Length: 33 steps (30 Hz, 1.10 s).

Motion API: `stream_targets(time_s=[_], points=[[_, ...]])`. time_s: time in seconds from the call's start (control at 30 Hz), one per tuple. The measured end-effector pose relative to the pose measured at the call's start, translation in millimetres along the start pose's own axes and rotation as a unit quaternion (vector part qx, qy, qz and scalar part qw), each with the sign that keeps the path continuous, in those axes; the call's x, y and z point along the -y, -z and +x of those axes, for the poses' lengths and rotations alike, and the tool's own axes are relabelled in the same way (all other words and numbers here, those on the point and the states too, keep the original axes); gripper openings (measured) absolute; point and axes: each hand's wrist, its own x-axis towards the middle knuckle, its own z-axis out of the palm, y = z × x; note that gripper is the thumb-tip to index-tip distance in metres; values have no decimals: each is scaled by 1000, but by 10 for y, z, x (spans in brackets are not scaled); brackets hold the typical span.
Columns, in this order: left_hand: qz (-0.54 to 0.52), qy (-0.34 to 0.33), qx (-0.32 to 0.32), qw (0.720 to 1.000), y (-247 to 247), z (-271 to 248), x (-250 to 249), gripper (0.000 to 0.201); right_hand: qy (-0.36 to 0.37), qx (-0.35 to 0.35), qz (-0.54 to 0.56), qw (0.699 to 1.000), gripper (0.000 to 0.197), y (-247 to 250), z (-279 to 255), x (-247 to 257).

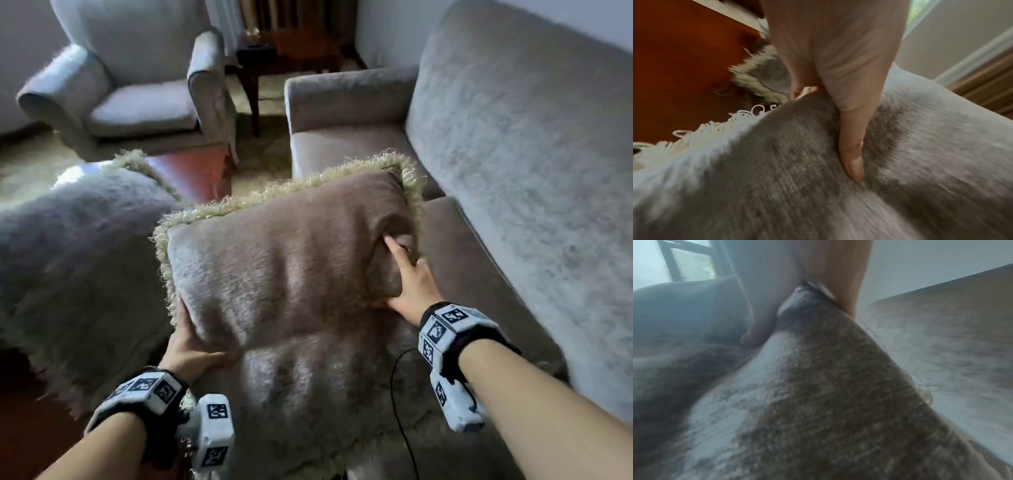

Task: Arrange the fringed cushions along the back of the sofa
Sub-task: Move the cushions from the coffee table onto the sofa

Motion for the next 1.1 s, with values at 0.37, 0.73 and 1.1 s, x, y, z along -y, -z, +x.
stream_targets(time_s=[0.37,0.73,1.1], points=[[153,-232,186,942,-2384,1595,-2513,152,-200,-305,75,928,116,1202,-163,-1603],[174,-424,346,819,-4405,1487,-3430,147,-384,-521,85,757,113,1049,-843,-2265],[213,-462,364,781,-5287,1609,-2861,145,-416,-526,93,736,112,508,-885,-2899]])
